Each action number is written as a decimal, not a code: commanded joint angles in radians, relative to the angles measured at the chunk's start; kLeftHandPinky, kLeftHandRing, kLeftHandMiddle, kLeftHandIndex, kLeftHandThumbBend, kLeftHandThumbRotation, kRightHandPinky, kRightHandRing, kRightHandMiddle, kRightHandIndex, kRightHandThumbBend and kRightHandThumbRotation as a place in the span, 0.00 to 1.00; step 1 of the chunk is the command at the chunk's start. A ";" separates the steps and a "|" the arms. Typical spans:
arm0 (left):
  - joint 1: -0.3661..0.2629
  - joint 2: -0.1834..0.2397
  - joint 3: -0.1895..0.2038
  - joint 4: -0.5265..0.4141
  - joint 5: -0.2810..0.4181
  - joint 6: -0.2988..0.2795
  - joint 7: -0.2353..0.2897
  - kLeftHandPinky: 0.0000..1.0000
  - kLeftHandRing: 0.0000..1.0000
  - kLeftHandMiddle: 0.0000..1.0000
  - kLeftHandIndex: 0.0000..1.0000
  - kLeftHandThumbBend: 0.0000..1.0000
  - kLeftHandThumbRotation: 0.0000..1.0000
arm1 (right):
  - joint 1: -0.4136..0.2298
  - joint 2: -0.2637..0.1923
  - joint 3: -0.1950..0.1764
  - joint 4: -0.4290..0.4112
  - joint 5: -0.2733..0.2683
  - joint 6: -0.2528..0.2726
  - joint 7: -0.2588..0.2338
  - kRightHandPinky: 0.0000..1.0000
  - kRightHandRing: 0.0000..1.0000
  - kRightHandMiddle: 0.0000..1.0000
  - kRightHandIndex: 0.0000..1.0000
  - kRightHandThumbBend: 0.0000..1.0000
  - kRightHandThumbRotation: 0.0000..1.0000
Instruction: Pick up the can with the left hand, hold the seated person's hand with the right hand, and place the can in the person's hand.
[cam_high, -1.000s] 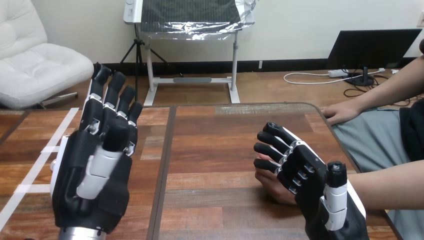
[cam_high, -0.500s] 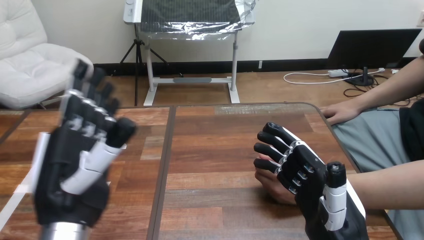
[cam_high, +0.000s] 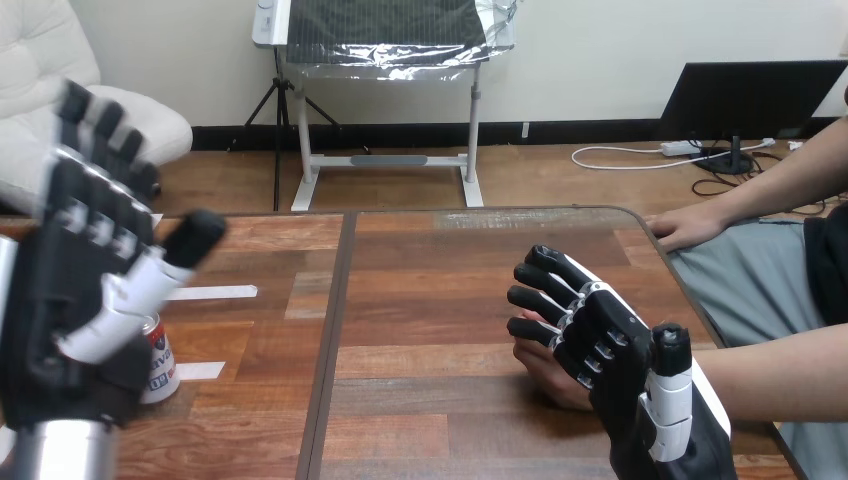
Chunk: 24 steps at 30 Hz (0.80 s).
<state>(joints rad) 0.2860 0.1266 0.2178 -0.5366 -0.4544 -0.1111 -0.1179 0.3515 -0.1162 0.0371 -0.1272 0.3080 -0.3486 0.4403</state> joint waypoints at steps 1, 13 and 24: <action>-0.081 0.033 0.027 -0.044 0.021 0.004 0.007 1.00 1.00 1.00 1.00 1.00 0.28 | -0.041 0.006 -0.008 -0.032 0.001 -0.032 0.000 0.80 0.86 0.87 0.87 0.98 1.00; -0.129 0.053 0.046 -0.081 0.112 0.037 0.071 1.00 1.00 1.00 1.00 1.00 0.31 | -0.043 0.004 -0.011 -0.030 0.005 -0.029 0.002 0.80 0.86 0.87 0.87 0.98 1.00; -0.169 0.077 0.068 -0.050 0.170 0.040 0.067 1.00 1.00 1.00 1.00 0.89 0.33 | -0.046 0.001 -0.014 -0.030 0.003 -0.029 0.003 0.80 0.86 0.87 0.87 0.98 1.00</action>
<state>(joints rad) 0.1850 0.1647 0.2647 -0.5745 -0.3168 -0.0733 -0.0495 0.3514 -0.1169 0.0313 -0.1272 0.3087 -0.3520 0.4423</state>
